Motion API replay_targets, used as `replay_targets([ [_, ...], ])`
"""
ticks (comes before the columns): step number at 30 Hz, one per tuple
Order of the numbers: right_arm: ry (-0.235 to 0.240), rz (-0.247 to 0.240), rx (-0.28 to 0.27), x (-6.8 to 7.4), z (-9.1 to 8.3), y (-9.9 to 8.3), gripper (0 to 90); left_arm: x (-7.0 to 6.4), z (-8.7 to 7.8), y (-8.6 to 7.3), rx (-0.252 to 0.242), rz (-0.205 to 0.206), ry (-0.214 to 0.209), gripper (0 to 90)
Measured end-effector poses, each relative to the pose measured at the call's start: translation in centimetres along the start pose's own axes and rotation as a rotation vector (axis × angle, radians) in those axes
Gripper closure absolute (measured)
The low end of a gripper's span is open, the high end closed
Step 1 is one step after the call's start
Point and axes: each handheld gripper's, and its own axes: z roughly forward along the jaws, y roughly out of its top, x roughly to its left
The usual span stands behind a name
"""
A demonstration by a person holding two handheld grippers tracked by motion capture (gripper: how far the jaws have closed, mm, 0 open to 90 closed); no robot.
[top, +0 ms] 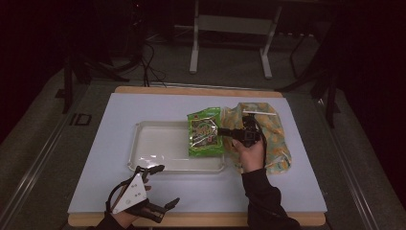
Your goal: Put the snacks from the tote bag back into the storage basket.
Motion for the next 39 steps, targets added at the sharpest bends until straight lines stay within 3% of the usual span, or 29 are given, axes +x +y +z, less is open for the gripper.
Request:
replay_targets([
  [11,0.034,0.038,-0.011,-0.8,1.7,-1.8,89.4,0.0,0.0,0.0,-0.001,-0.001,0.001,0.4],
  [26,0.013,0.065,-0.001,-1.6,3.1,-4.0,89.4,-0.1,0.0,0.0,0.004,0.007,-0.002,0.4],
  [39,-0.002,0.085,0.049,-2.0,4.3,-5.5,89.3,-0.1,0.1,0.0,0.005,0.010,-0.001,0.4],
])
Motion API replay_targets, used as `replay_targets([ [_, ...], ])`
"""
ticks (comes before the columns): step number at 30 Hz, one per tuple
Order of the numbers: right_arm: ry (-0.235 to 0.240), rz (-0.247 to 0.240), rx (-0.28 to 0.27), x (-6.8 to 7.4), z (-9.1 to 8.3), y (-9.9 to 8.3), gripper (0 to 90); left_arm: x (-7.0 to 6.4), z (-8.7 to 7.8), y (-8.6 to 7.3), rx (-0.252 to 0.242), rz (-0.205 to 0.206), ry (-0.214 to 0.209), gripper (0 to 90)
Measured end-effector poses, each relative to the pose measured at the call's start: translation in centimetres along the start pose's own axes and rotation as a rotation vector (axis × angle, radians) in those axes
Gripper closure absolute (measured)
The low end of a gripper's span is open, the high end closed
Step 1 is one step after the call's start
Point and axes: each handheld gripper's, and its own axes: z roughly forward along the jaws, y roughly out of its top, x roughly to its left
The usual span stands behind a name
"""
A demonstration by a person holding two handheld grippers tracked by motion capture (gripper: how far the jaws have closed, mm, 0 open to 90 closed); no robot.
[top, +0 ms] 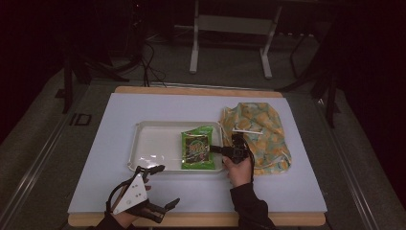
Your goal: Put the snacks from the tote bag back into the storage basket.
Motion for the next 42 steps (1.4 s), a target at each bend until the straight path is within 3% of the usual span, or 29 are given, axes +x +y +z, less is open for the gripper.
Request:
replay_targets([
  [12,-0.059,-0.008,0.035,-0.4,0.4,-0.3,88.2,0.0,0.0,0.0,0.001,0.003,-0.001,0.4],
  [24,-0.079,-0.026,0.055,-0.6,0.6,-0.2,81.0,0.0,0.0,0.0,0.001,0.002,-0.004,0.4],
  [29,-0.112,-0.065,0.039,-0.1,0.0,0.2,79.0,0.0,0.0,0.0,-0.001,0.000,-0.003,0.4],
  [36,-0.154,-0.168,0.082,1.0,-0.5,1.3,68.9,0.0,0.0,0.0,0.000,0.002,-0.003,0.4],
  [42,-0.153,-0.230,0.086,2.0,-1.2,2.2,59.6,0.0,0.0,0.0,-0.002,0.001,-0.001,0.4],
])
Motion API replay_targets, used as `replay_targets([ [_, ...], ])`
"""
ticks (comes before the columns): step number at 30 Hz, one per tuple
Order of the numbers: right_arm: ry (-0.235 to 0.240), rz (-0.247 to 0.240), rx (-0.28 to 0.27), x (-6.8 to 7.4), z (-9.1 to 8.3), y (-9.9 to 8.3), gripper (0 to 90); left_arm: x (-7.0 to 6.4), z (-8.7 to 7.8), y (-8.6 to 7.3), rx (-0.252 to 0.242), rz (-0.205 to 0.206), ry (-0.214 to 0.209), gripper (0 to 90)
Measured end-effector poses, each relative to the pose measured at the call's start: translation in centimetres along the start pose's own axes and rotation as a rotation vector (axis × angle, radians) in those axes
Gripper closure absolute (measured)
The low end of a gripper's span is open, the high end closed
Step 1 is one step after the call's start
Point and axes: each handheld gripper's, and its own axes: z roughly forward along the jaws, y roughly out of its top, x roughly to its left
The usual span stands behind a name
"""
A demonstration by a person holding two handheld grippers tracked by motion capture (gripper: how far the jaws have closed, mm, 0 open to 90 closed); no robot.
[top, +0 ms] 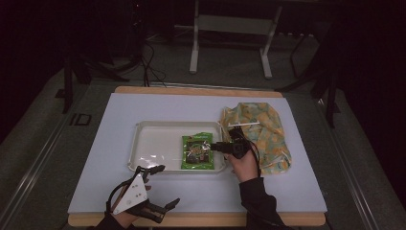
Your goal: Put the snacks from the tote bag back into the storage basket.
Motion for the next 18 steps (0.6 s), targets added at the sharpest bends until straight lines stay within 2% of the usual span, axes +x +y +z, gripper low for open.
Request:
replay_targets([
  [1,0.000,0.000,0.000,0.0,0.0,0.0,59.6,0.0,0.0,0.0,0.000,0.000,0.000,0.3],
  [3,-0.010,-0.024,-0.004,0.1,-0.5,0.5,50.1,0.0,0.0,0.0,0.001,0.001,0.000,0.4],
  [4,-0.013,-0.034,-0.007,0.2,-0.7,0.6,49.4,0.0,0.0,0.0,0.000,0.000,0.000,0.4],
  [7,-0.020,-0.074,-0.026,0.5,-1.4,1.3,39.7,0.0,0.0,0.0,0.000,0.000,0.000,0.3],
  [12,-0.034,-0.153,-0.051,1.0,-3.0,2.4,30.7,0.0,0.0,0.0,0.004,0.001,0.000,0.4],
  [18,-0.023,-0.200,-0.110,0.9,-5.0,3.3,20.7,0.0,0.1,0.0,0.003,0.003,-0.003,0.4],
])
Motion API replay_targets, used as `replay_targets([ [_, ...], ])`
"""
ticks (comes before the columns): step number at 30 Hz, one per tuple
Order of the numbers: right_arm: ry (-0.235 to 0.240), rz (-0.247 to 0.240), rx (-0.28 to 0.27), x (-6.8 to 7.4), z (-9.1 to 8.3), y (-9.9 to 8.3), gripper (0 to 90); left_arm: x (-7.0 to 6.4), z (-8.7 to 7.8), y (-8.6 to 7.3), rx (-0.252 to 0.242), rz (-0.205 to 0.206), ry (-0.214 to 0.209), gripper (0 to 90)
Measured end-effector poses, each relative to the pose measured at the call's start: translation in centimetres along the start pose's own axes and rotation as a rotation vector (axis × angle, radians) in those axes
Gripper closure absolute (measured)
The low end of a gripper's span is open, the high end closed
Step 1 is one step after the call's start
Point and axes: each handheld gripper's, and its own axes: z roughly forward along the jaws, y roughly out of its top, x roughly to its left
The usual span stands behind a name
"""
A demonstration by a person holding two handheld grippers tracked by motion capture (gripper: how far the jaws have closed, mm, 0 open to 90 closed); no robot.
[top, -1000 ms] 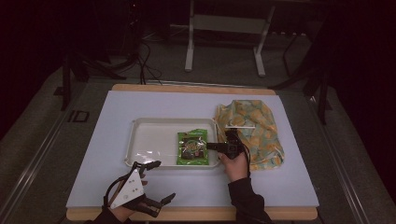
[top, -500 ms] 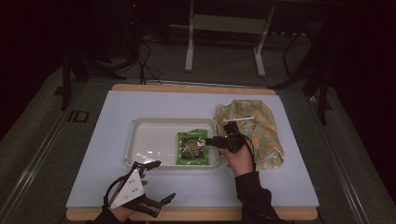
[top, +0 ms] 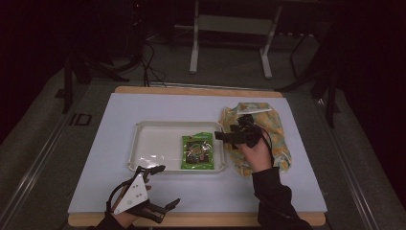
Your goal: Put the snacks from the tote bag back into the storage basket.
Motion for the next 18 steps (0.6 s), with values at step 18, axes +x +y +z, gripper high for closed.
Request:
replay_targets([
  [18,-0.183,-0.154,-0.123,-2.2,-4.9,-0.9,13.9,0.0,0.1,0.0,0.008,-0.002,0.002,0.4],
])
